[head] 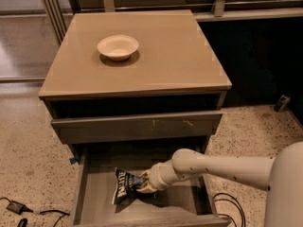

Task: Pick blue chip bag from middle drawer and place on counter

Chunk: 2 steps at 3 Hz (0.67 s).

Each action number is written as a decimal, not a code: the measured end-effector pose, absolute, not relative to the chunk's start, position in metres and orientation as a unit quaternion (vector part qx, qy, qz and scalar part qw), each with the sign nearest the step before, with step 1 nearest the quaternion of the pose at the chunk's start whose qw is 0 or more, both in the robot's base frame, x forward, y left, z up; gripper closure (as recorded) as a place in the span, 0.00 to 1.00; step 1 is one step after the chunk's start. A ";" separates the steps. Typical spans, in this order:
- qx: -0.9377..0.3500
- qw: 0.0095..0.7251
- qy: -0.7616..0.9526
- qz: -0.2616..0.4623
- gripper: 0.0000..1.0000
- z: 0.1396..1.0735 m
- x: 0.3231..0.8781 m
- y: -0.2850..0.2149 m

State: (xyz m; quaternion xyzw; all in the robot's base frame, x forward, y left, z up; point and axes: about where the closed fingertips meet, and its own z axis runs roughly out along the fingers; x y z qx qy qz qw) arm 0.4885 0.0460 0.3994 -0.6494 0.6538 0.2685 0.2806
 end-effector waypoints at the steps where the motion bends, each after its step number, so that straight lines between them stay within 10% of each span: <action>1: -0.661 0.314 0.632 0.253 1.00 0.463 0.489 0.023; 2: -0.666 0.350 0.612 0.241 1.00 0.521 0.497 -0.002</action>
Offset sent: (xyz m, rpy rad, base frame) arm 0.0187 -0.0838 0.1944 0.1117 -0.2543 0.0250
